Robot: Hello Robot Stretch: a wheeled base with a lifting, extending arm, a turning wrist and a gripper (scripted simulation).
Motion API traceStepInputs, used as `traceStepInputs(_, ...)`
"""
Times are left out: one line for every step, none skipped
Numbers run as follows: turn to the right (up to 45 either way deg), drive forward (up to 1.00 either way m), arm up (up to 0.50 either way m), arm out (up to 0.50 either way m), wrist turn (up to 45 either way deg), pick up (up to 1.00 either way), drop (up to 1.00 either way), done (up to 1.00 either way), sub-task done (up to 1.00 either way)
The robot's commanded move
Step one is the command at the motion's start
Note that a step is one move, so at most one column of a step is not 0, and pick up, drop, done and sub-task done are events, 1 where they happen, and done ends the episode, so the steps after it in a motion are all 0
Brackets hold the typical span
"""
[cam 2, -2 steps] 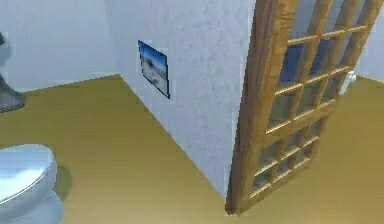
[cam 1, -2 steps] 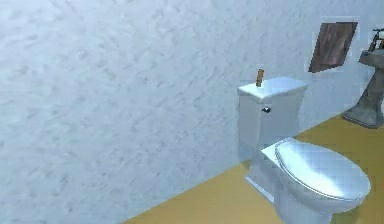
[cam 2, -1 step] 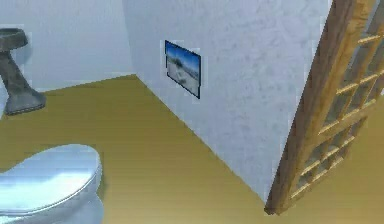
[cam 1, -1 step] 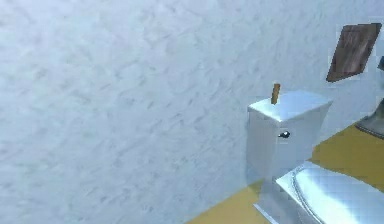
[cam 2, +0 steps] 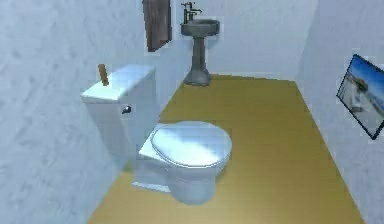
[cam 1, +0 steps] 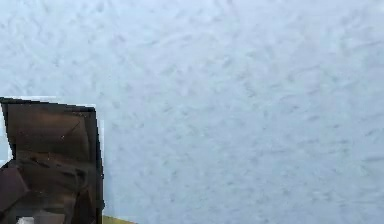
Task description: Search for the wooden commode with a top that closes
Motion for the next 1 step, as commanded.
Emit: traceStepInputs(-45.0, 0.0, 0.0, 0.0, 0.0, 0.0, 0.0, 0.0, 0.0)
